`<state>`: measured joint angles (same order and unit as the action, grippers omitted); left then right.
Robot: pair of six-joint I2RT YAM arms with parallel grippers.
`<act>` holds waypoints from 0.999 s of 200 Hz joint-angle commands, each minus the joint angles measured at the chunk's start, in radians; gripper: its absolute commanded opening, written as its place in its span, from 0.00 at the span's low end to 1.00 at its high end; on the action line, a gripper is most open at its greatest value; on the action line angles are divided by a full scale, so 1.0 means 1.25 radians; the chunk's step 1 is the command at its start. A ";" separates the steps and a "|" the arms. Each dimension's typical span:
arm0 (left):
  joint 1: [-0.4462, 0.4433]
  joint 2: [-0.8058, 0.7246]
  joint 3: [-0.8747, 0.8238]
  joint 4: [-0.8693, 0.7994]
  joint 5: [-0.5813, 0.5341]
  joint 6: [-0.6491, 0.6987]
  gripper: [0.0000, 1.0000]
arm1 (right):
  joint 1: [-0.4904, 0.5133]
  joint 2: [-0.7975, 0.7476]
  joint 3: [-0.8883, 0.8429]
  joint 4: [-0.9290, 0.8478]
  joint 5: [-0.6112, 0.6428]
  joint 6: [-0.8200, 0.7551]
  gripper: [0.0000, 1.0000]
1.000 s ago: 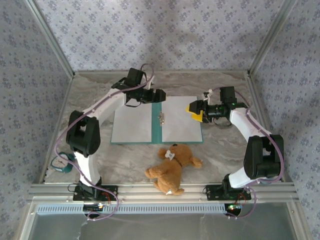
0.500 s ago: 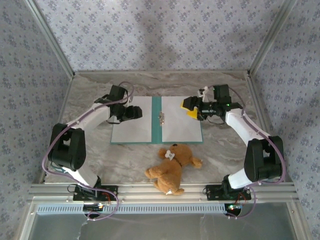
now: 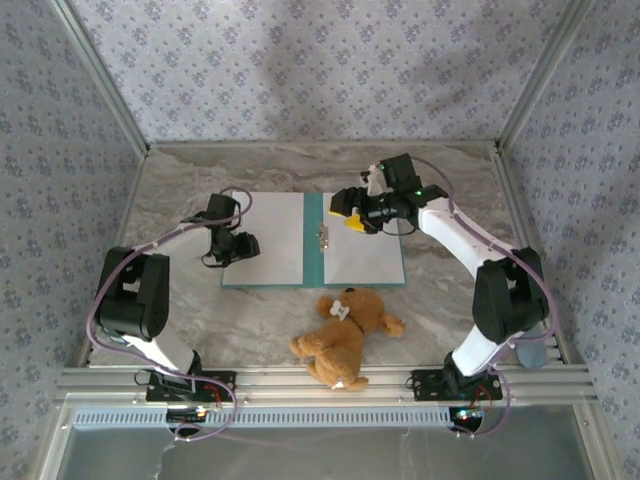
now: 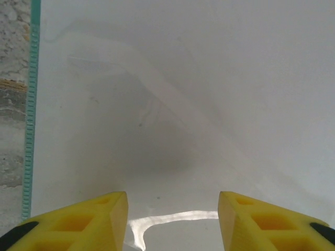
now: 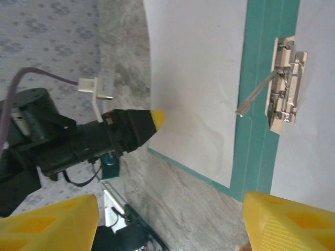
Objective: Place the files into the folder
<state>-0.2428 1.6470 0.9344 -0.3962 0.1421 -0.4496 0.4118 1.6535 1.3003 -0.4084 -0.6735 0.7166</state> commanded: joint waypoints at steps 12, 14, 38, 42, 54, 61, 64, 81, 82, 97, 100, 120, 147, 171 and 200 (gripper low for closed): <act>0.001 0.030 -0.003 0.016 -0.026 0.035 0.46 | 0.047 0.053 0.084 -0.136 0.145 -0.027 0.70; 0.001 0.031 -0.003 0.017 -0.024 0.037 0.46 | 0.048 0.057 0.091 -0.142 0.153 -0.033 0.70; -0.003 0.042 -0.005 0.034 -0.006 0.054 0.45 | 0.077 0.100 0.148 -0.215 0.214 -0.055 0.70; -0.004 0.044 -0.004 0.037 -0.001 0.056 0.45 | 0.081 0.107 0.157 -0.224 0.224 -0.056 0.70; -0.010 0.053 0.000 0.045 0.010 0.061 0.45 | 0.090 0.128 0.179 -0.247 0.250 -0.059 0.70; -0.015 0.057 0.003 0.049 0.014 0.063 0.45 | 0.095 0.142 0.194 -0.259 0.257 -0.061 0.70; -0.016 0.061 0.006 0.051 0.015 0.064 0.45 | 0.096 0.146 0.197 -0.261 0.259 -0.061 0.70; -0.032 0.074 0.020 0.056 0.019 0.064 0.45 | 0.101 0.179 0.226 -0.281 0.274 -0.063 0.70; -0.034 0.076 0.021 0.056 0.018 0.063 0.45 | 0.101 0.179 0.226 -0.281 0.274 -0.063 0.70; -0.051 0.089 0.035 0.053 0.019 0.053 0.45 | 0.102 0.207 0.251 -0.300 0.274 -0.063 0.67; -0.055 0.091 0.037 0.053 0.019 0.050 0.45 | 0.103 0.213 0.256 -0.304 0.275 -0.063 0.66; -0.079 0.099 0.047 0.058 0.017 0.030 0.46 | 0.098 0.245 0.290 -0.332 0.295 -0.100 0.64; -0.093 0.106 0.048 0.071 0.028 -0.017 0.46 | 0.084 0.281 0.335 -0.375 0.322 -0.118 0.62; -0.103 0.111 0.032 0.117 0.076 -0.059 0.46 | 0.060 0.296 0.354 -0.399 0.336 -0.127 0.60; -0.127 0.126 0.040 0.119 0.068 -0.075 0.45 | 0.040 0.312 0.373 -0.419 0.345 -0.133 0.57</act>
<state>-0.3702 1.7607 0.9867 -0.2417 0.1879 -0.4980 0.4835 2.0197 1.7214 -0.8600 -0.2798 0.5747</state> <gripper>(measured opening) 0.456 0.584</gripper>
